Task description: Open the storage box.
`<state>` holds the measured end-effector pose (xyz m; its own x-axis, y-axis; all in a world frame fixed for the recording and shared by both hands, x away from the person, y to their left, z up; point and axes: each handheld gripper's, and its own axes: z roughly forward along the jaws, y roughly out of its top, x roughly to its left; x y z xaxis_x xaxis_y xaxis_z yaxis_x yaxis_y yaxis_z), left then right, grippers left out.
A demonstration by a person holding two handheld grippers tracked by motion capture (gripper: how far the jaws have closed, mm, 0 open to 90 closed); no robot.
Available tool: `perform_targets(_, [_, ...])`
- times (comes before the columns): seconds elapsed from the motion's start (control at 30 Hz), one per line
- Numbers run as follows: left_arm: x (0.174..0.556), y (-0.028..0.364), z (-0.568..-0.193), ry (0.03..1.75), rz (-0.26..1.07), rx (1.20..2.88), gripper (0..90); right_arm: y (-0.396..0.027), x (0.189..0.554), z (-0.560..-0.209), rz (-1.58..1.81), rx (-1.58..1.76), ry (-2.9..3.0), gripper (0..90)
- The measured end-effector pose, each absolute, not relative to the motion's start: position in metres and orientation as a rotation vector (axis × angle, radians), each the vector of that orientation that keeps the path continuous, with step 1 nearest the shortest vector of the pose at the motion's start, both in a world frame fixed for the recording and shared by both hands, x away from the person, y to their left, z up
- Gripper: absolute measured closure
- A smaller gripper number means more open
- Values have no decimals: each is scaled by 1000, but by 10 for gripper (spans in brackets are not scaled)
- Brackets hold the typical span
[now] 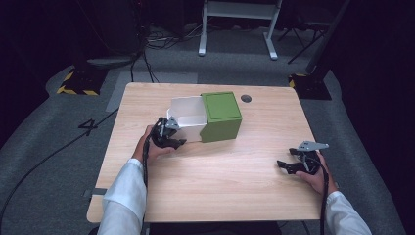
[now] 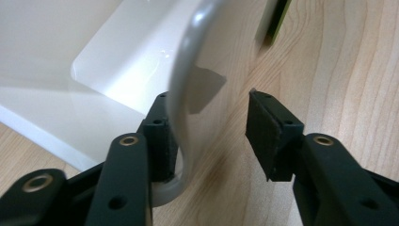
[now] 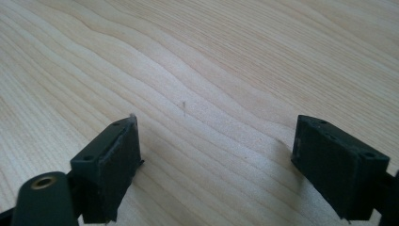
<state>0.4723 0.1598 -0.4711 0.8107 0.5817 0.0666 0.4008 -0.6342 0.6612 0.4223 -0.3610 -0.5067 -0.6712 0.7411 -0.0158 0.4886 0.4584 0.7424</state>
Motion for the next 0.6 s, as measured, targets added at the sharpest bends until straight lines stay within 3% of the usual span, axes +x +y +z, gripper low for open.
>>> perform_targets(0.43, [473,169,-471,751,364,2324,568,-361,422,-507,1046,1043,2375,157])
perform_targets(0.6, [473,170,-469,768,359,2301,477,-361,422,-507,1046,1043,2375,156])
